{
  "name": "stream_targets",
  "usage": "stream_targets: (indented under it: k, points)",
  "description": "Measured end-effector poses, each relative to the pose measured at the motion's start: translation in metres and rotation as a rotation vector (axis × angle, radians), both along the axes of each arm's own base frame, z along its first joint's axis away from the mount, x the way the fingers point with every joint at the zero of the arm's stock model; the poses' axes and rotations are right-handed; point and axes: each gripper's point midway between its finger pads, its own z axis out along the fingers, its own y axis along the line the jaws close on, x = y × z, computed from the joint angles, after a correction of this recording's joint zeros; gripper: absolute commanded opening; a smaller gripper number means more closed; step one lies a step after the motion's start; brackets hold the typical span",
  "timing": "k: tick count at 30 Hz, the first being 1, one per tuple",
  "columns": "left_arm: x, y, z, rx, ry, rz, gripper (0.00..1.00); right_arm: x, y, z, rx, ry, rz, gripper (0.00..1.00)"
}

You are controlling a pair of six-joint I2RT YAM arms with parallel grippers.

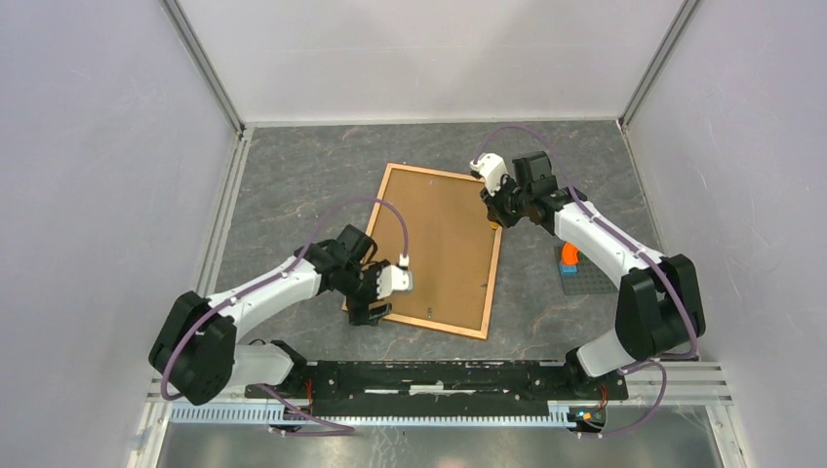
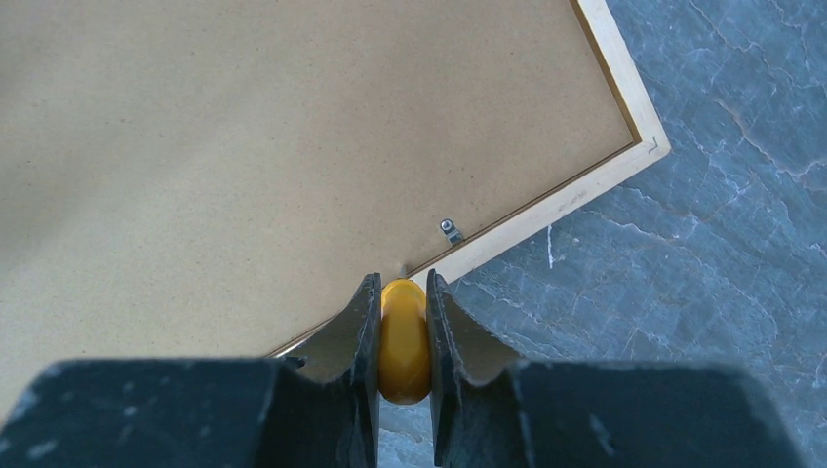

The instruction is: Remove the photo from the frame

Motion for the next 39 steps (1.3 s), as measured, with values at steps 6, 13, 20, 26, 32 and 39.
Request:
stream_targets:
  k: [6,13,20,26,32,39]
  points:
    - [-0.018,0.010,-0.028,0.111,-0.029,-0.109,0.78,0.007,-0.004,-0.004,-0.023,-0.013,-0.024,0.00]
    - [0.000,-0.001,-0.033,0.121,-0.120,-0.128,0.73,0.019,-0.006,-0.004,-0.038,-0.052,-0.046,0.00]
    - [0.007,-0.003,-0.035,0.130,-0.148,-0.138,0.66,0.029,-0.008,-0.004,-0.051,-0.085,-0.063,0.00]
    - [0.011,-0.007,-0.036,0.132,-0.156,-0.156,0.56,0.036,-0.007,-0.005,-0.050,-0.105,-0.070,0.00]
    - [0.013,-0.010,-0.037,0.134,-0.165,-0.182,0.50,0.040,-0.006,-0.004,-0.045,-0.118,-0.071,0.00]
    - [0.012,-0.011,-0.039,0.137,-0.169,-0.216,0.43,0.042,-0.003,-0.003,-0.033,-0.128,-0.066,0.00]
